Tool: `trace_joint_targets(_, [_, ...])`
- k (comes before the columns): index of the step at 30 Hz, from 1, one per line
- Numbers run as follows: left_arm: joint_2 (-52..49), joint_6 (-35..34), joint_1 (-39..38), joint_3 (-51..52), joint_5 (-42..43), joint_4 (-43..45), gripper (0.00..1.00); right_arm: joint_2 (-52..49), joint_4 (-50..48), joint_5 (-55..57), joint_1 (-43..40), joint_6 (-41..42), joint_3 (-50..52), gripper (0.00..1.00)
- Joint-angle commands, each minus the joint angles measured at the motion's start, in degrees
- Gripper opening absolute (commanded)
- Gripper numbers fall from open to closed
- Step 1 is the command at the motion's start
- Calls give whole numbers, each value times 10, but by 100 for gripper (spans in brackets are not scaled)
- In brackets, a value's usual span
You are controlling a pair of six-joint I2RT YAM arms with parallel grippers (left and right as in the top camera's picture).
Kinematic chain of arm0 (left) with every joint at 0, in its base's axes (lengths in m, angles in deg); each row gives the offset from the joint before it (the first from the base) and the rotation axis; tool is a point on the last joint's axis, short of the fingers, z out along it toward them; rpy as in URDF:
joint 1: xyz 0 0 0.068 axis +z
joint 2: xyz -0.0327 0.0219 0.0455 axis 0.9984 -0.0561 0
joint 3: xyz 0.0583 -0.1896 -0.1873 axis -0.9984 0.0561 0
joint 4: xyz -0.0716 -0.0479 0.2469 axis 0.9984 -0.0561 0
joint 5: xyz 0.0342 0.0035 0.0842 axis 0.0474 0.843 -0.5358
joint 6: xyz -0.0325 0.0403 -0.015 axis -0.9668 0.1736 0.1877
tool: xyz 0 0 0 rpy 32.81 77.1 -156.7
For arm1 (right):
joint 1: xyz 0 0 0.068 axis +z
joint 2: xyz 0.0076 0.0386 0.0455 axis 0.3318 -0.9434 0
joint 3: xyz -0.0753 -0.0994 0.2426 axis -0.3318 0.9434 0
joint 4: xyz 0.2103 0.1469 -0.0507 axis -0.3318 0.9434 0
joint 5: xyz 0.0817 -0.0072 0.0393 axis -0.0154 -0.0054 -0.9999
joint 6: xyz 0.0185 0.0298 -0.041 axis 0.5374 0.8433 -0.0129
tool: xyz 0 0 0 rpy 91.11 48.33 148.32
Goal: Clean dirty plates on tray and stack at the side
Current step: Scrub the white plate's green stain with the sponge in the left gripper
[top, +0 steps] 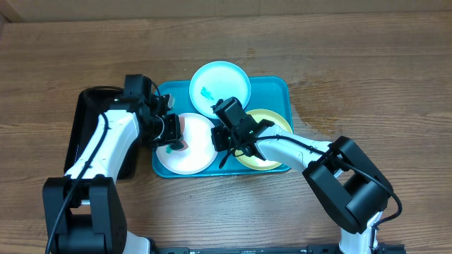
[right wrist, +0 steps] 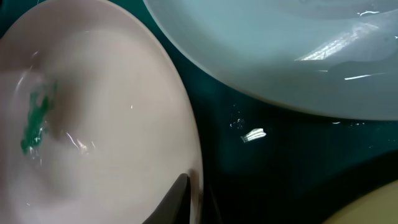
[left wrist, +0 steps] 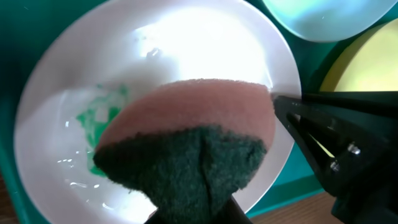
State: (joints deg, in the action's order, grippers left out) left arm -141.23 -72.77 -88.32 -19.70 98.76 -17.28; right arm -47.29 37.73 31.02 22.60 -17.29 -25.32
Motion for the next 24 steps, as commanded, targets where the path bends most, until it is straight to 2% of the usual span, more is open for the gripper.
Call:
trace_joint_targets(1, [8, -30, -6, 22, -5, 20, 11, -6, 1, 2, -3, 3, -16, 11])
trace_joint_targets(6, [8, -48, -8, 39, -6, 50, 13, -6, 1, 2, -3, 3, -16, 12])
trace_joint_targets(8, [8, -48, -8, 40, -6, 59, 22, -6, 1, 2, -3, 3, -16, 12])
trace_joint_targets(11, [8, -48, -7, 40, -6, 69, 27, -6, 1, 2, -3, 3, -16, 12])
trace_joint_targets(15, [8, -48, -8, 40, -6, 75, 40, -6, 1, 2, -3, 3, -16, 12])
trace_joint_targets(17, [8, -44, -7, 40, -16, 78, 49, -6, 1, 2, -3, 3, -16, 12])
trace_joint_targets(22, [8, -43, -7, 40, -101, 79, 51, -6, 1, 2, -3, 3, -16, 13])
trace_joint_targets(24, [8, -53, -7, 40, -104, 83, 52, -6, 1, 2, -3, 3, -16, 13])
